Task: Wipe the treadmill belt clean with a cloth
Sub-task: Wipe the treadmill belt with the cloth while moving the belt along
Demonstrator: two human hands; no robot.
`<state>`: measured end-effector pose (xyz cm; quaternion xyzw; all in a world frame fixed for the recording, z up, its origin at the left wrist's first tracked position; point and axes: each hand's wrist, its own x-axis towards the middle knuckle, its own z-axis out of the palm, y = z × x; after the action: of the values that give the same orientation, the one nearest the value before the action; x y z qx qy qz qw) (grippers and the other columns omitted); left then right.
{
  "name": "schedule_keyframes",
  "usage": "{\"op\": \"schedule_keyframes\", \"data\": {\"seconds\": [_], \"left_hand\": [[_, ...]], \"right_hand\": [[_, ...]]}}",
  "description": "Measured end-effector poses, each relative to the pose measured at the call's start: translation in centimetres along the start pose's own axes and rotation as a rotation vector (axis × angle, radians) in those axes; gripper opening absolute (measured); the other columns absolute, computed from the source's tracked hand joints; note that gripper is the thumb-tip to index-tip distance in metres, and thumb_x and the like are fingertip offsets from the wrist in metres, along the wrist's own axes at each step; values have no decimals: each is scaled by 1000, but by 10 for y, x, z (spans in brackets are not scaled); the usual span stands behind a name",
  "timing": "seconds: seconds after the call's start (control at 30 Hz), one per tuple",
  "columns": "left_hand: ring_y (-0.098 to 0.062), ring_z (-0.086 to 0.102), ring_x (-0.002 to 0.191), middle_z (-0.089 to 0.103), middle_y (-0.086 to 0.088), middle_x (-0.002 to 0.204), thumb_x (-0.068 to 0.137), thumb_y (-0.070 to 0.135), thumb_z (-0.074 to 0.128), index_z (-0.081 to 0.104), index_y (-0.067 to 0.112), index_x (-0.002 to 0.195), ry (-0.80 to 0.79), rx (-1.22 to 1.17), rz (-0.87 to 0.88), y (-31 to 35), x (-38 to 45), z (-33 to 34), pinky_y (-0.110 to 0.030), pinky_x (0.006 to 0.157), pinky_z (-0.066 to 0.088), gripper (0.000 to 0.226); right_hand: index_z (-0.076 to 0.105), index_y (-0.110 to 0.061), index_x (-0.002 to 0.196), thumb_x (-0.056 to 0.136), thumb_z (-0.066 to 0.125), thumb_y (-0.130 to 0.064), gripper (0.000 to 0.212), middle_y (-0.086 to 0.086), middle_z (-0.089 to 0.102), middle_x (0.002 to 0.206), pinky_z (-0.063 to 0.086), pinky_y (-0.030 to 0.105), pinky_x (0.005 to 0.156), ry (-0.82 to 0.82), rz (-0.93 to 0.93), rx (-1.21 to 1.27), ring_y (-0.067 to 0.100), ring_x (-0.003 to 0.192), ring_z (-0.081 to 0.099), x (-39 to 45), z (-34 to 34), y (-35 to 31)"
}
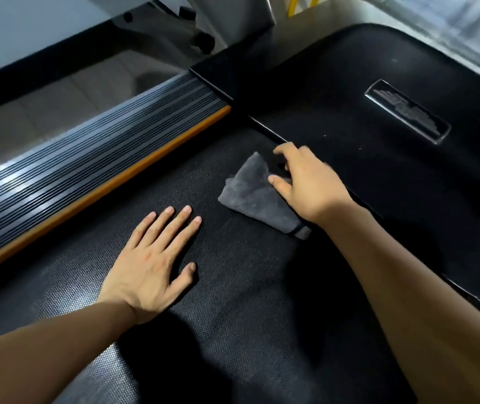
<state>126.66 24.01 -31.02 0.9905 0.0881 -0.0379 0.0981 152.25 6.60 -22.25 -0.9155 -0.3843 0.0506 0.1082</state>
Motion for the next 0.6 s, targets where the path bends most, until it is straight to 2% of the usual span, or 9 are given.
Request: {"op": "schedule_keyframes", "data": {"seconds": [0.03,0.1,0.17,0.23,0.27,0.33,0.43,0.5,0.6], "left_hand": [[-20,5,160,10,4,172,99,57,32,13,30,164,0,-2,-1,0,0,0,-47,128,9,73],[-20,5,159,10,4,172,98,57,33,13,30,164,1,-3,-4,1,1,0,-46,128,9,74],[-19,5,159,10,5,172,98,57,34,13,30,164,4,2,-5,0,3,0,-46,128,9,74],[-19,5,160,10,5,172,98,57,34,13,30,164,-3,9,-2,-1,3,0,-47,128,10,74],[-20,5,159,10,5,172,97,57,35,14,30,164,-1,5,-10,-2,3,0,-47,128,10,75],[-20,7,159,12,4,172,97,57,36,16,29,164,-1,1,-11,-1,3,-1,-47,128,10,75],[-20,6,159,11,4,172,97,57,37,14,29,164,-3,11,-3,1,3,2,-48,128,11,76],[-20,5,159,10,4,172,97,58,37,14,29,164,4,15,-5,1,3,2,-48,127,11,76],[-21,7,159,11,3,172,97,57,37,15,28,164,9,9,0,0,2,1,-47,127,11,76]], "right_hand": [[47,-26,130,96,52,-38,36,1,59,117,47,43,89,109,-17,-107,23,102,59,1,3,1],[57,-21,123,95,54,-36,32,-1,63,112,47,43,89,275,-179,-66,21,99,58,-4,10,0],[58,-18,130,93,56,-45,46,-1,62,128,43,39,101,185,-386,21,18,117,55,-12,27,4],[34,-23,151,92,50,-60,71,-2,34,158,26,37,118,-29,-429,-56,11,146,29,-20,50,13],[22,-25,155,94,47,-60,75,-5,20,163,20,38,121,-75,-421,-70,9,150,16,-20,58,16],[15,-27,156,98,50,-46,70,-6,13,164,16,39,123,-71,-419,-35,8,151,8,-19,68,16],[25,-25,154,94,57,-20,68,-4,21,163,16,35,123,-85,-482,59,10,150,16,-11,68,11],[35,-21,151,87,61,-7,70,1,33,158,20,35,122,-48,-435,88,18,147,29,7,69,12],[43,-18,147,84,59,-3,66,7,44,151,31,40,117,196,-101,104,27,137,41,46,75,7]]}}
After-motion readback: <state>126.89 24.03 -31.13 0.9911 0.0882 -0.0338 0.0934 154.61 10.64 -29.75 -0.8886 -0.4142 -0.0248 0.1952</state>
